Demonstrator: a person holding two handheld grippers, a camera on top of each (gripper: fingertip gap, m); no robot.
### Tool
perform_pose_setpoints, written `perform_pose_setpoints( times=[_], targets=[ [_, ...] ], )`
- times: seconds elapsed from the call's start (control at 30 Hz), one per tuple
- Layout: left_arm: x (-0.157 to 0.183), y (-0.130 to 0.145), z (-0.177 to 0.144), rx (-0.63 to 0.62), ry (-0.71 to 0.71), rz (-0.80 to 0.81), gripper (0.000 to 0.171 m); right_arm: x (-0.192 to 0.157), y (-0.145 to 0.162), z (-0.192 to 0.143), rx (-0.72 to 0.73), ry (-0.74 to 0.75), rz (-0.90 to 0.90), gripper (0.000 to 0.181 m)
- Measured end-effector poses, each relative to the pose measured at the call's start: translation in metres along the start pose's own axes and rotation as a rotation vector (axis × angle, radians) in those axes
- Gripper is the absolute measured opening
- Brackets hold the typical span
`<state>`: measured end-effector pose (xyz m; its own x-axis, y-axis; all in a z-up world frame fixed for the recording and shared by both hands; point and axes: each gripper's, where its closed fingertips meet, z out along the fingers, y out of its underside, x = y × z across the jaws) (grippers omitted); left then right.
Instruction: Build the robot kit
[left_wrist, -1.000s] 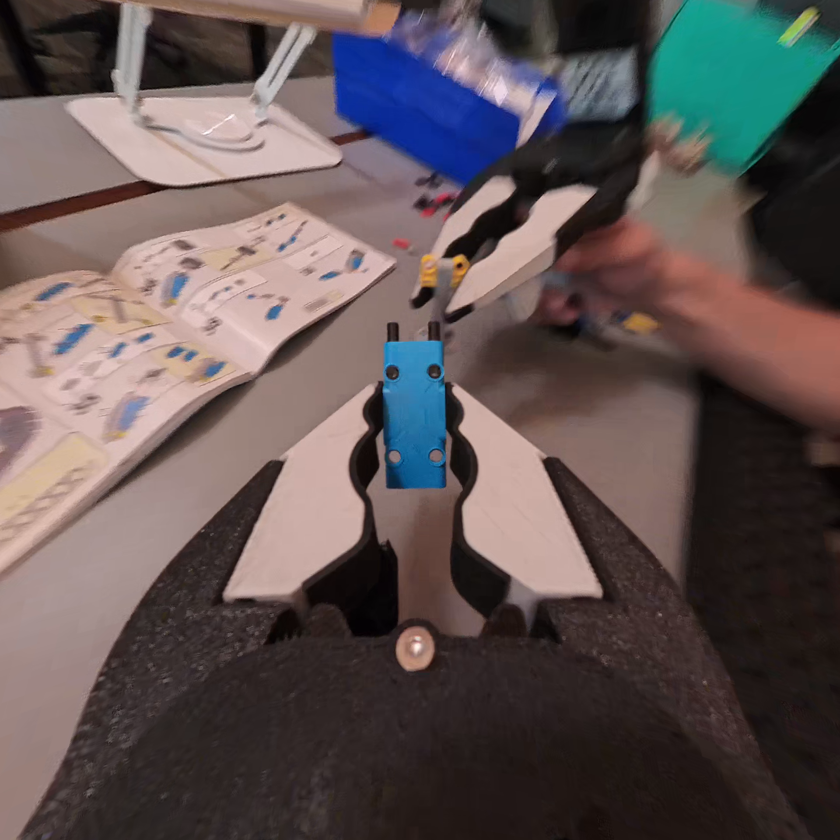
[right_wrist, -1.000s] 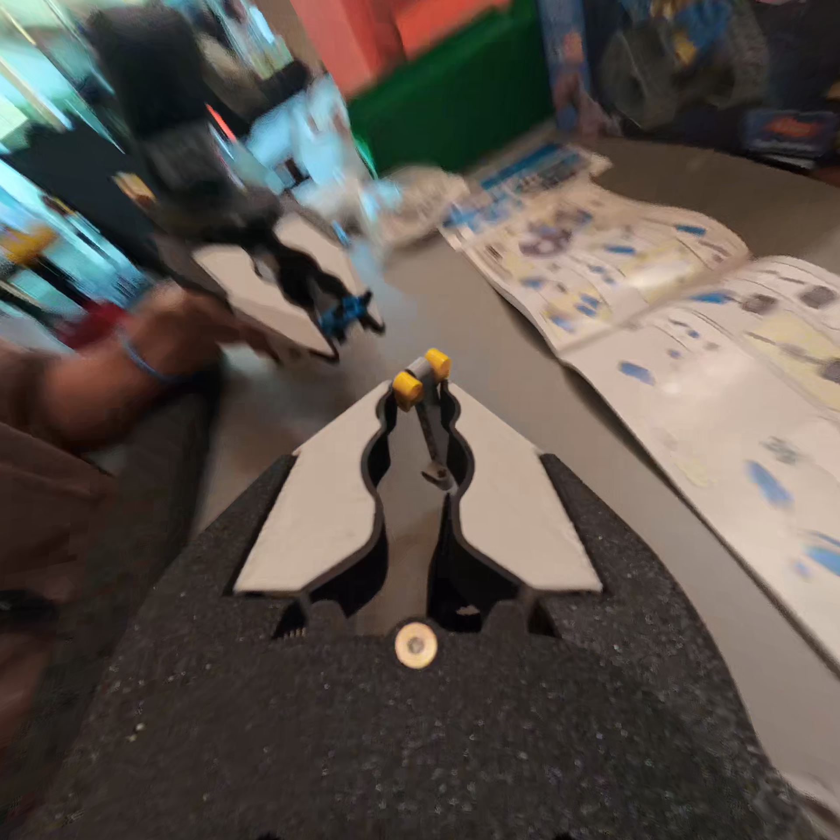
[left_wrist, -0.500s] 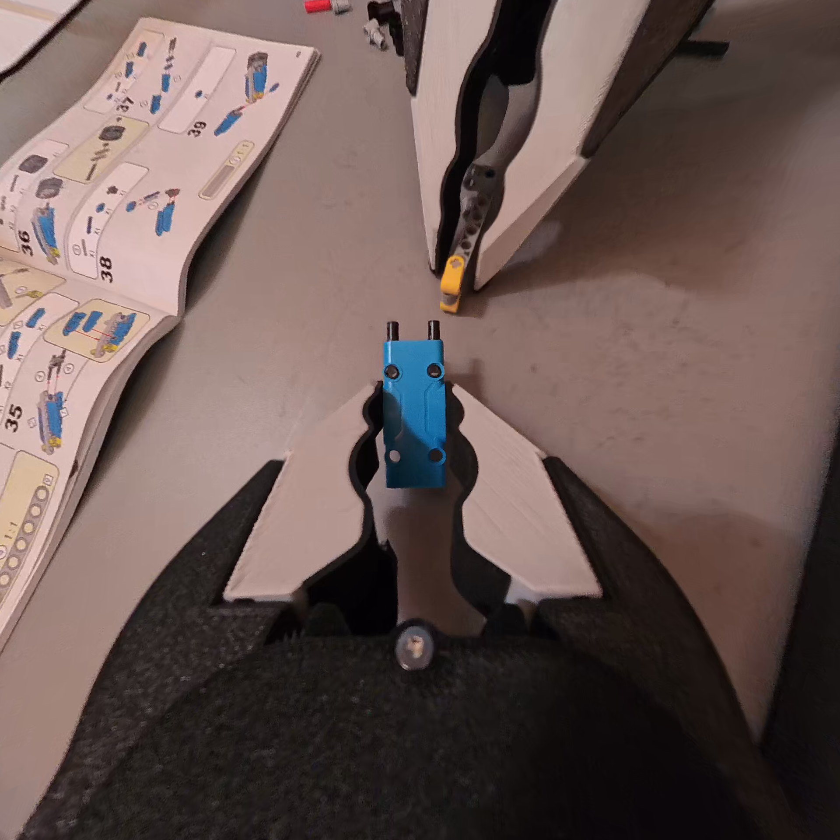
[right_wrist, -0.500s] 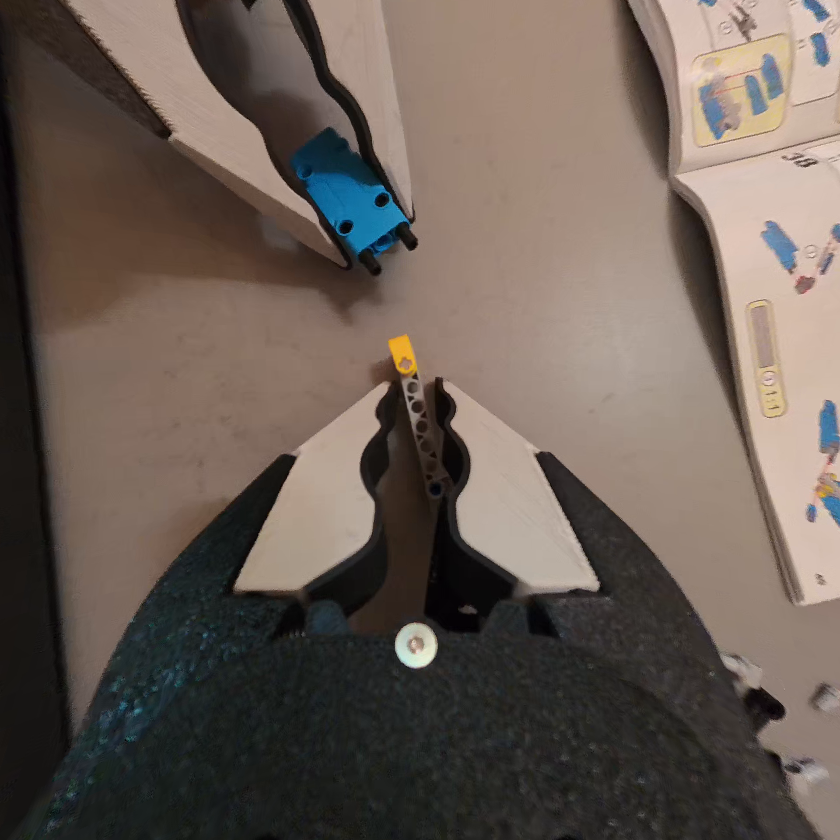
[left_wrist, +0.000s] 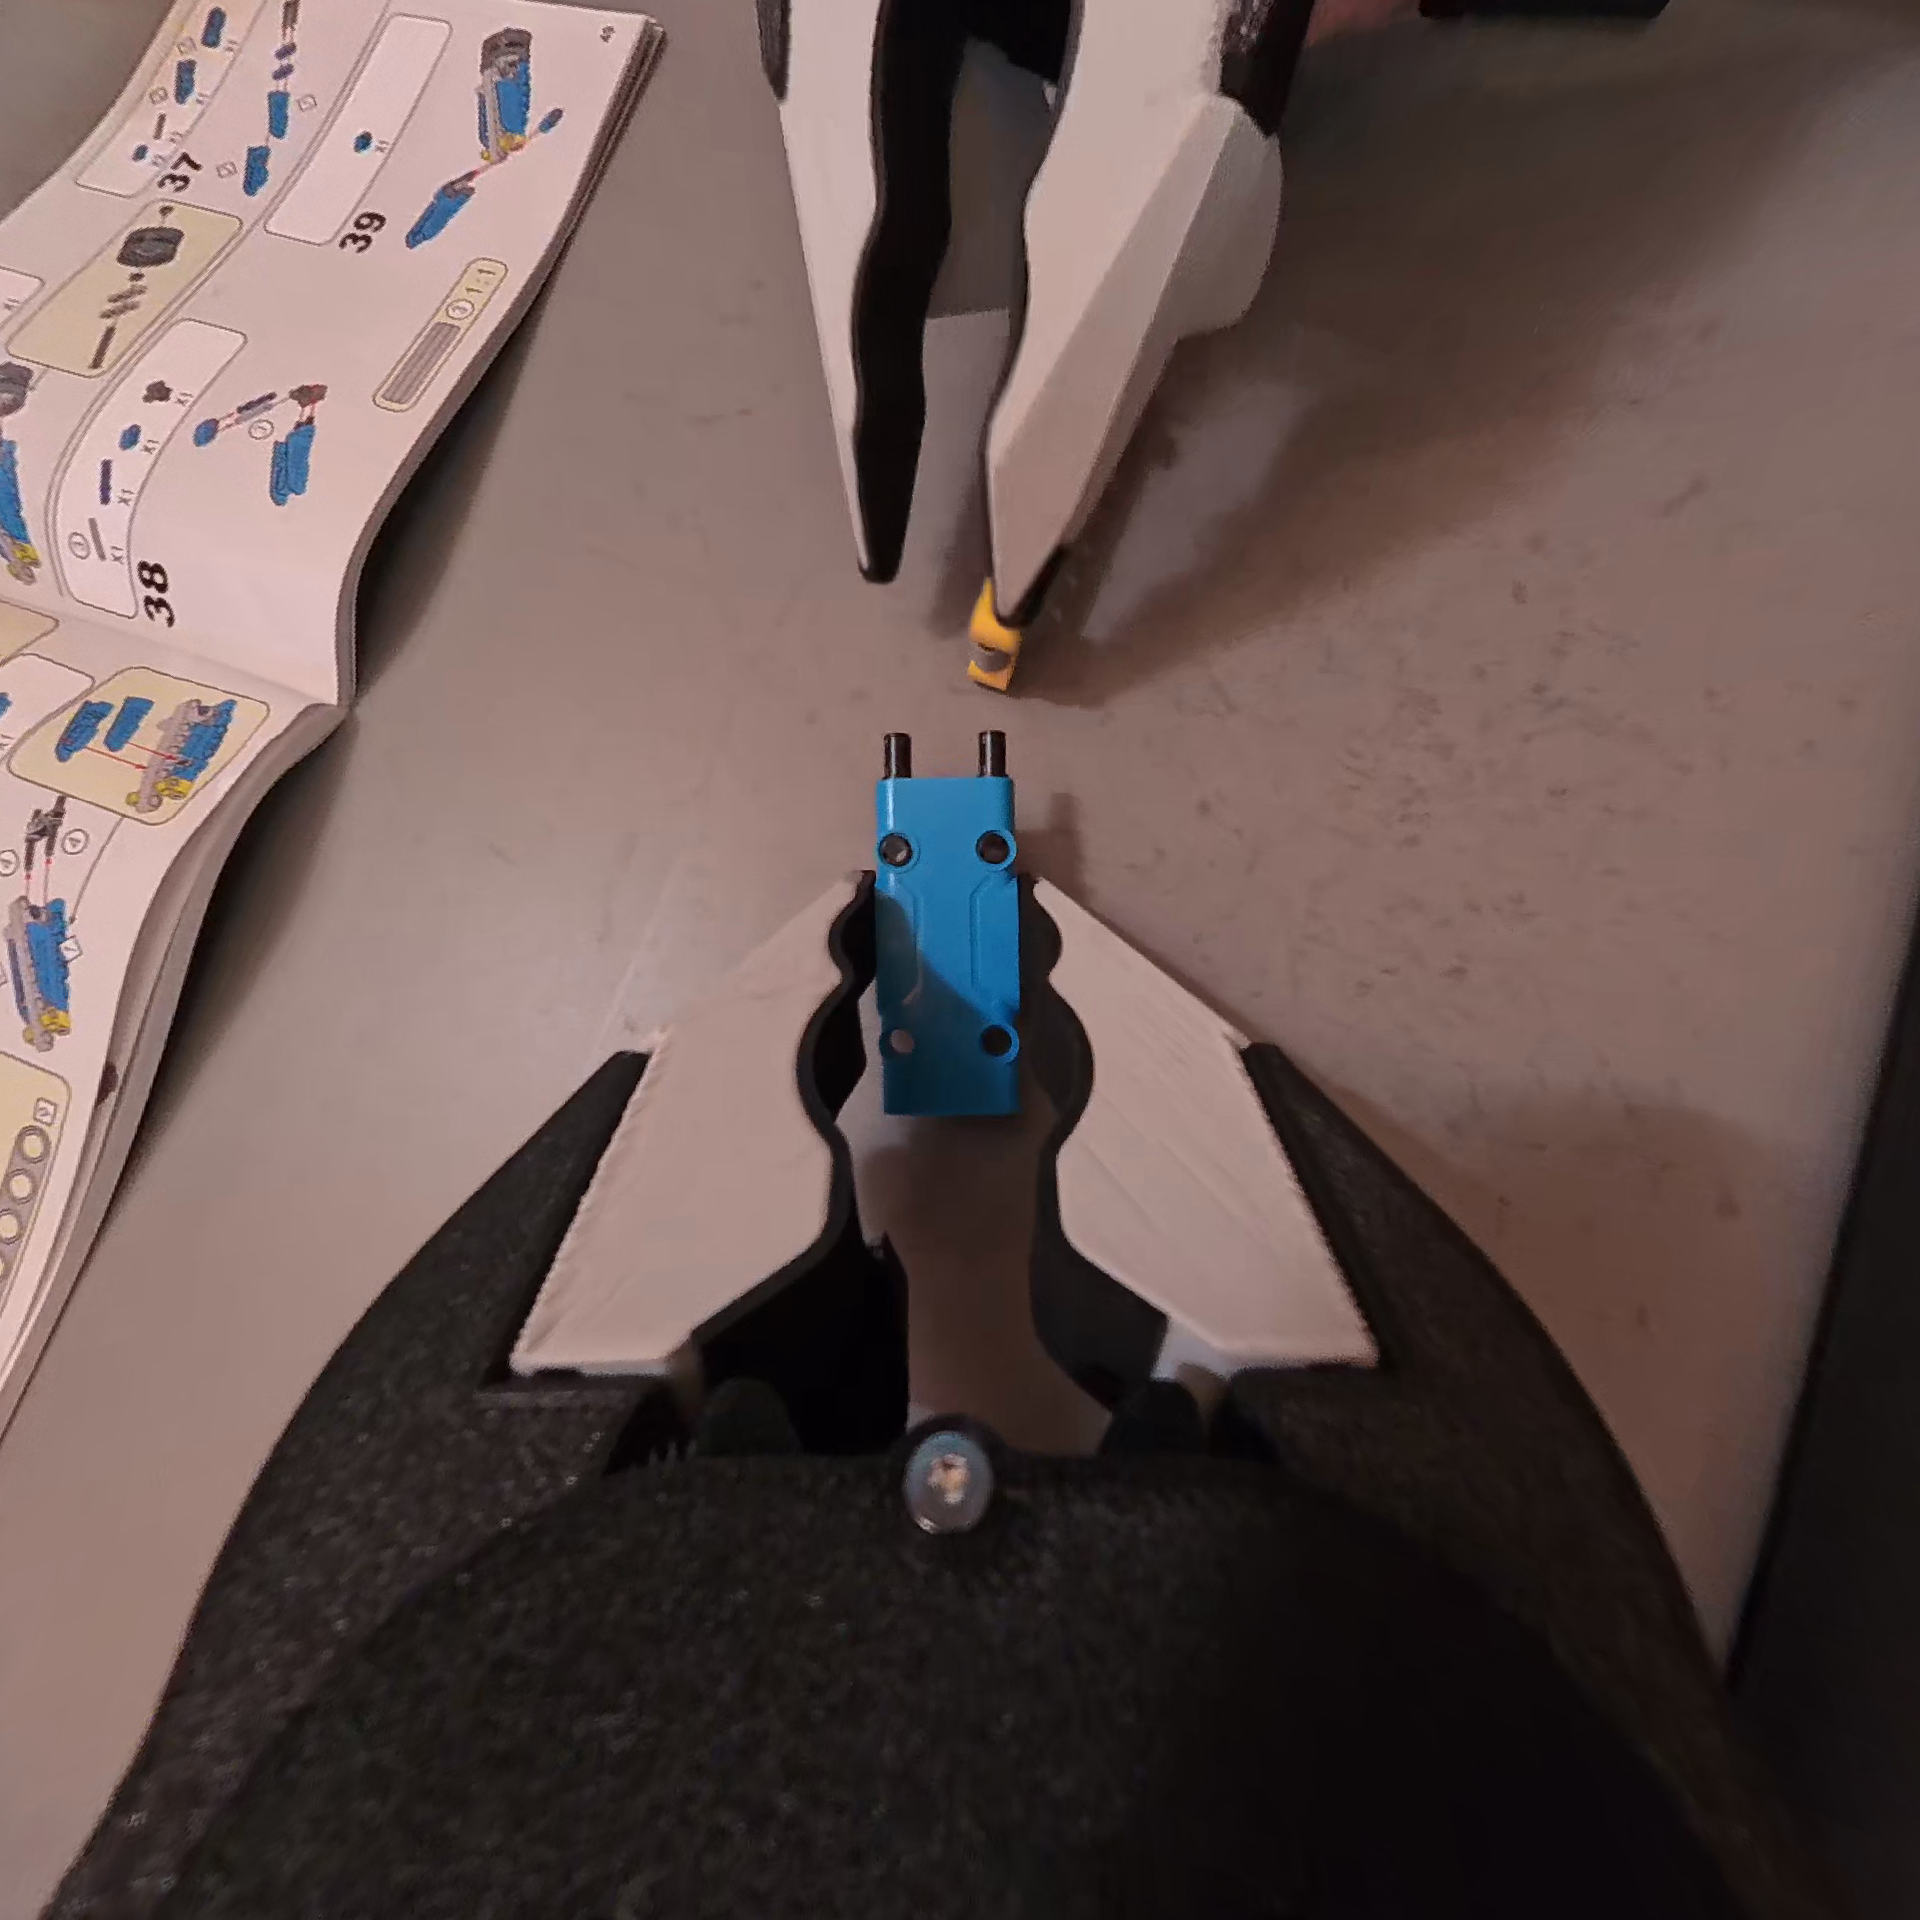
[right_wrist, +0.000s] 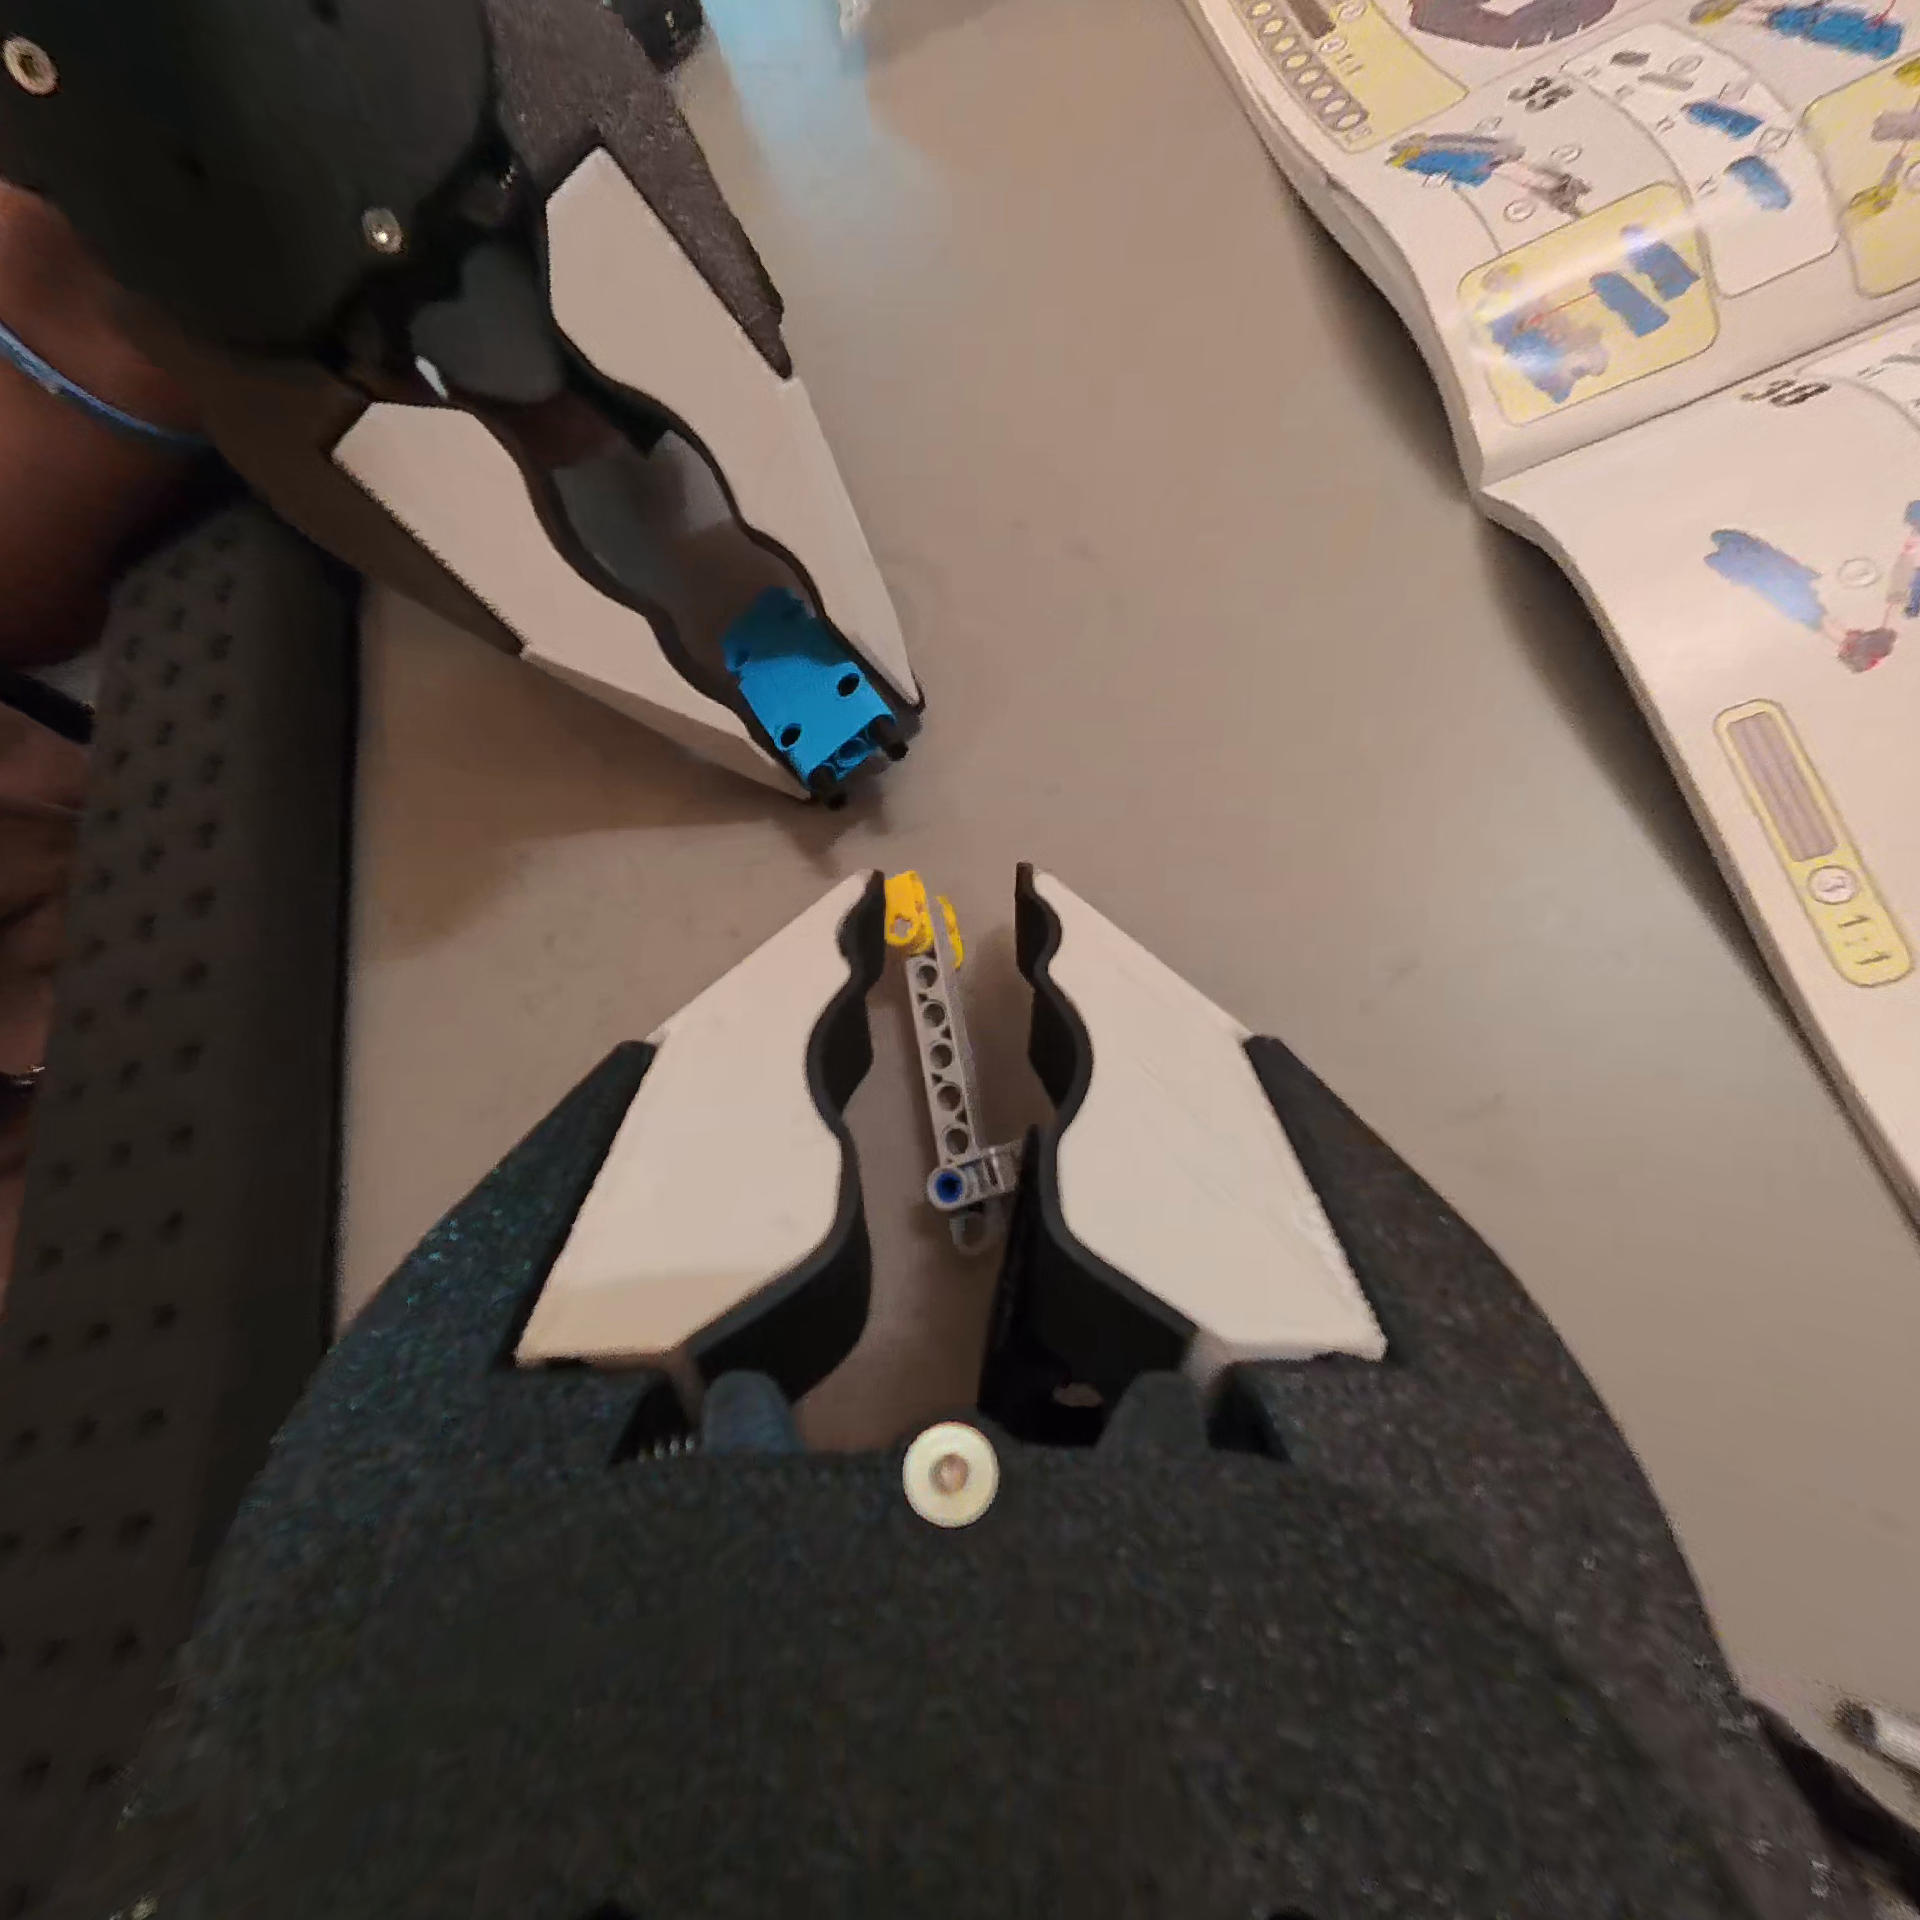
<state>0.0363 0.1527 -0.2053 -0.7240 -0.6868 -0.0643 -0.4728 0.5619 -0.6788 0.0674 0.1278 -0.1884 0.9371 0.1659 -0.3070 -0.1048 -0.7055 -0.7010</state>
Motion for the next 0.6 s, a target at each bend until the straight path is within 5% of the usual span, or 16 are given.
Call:
perform_pose_setpoints(
  times=[0.13,0.6],
  targets=[
    [0.001,0.000,0.000,0.001,0.005,-0.002,0.025,-0.009,0.020,0.009,-0.117,-0.008,-0.069,0.025],
    [0.001,0.000,0.000,0.007,0.011,-0.007,0.026,-0.029,0.010,0.003,-0.176,0.136,-0.298,0.035]
  ],
)
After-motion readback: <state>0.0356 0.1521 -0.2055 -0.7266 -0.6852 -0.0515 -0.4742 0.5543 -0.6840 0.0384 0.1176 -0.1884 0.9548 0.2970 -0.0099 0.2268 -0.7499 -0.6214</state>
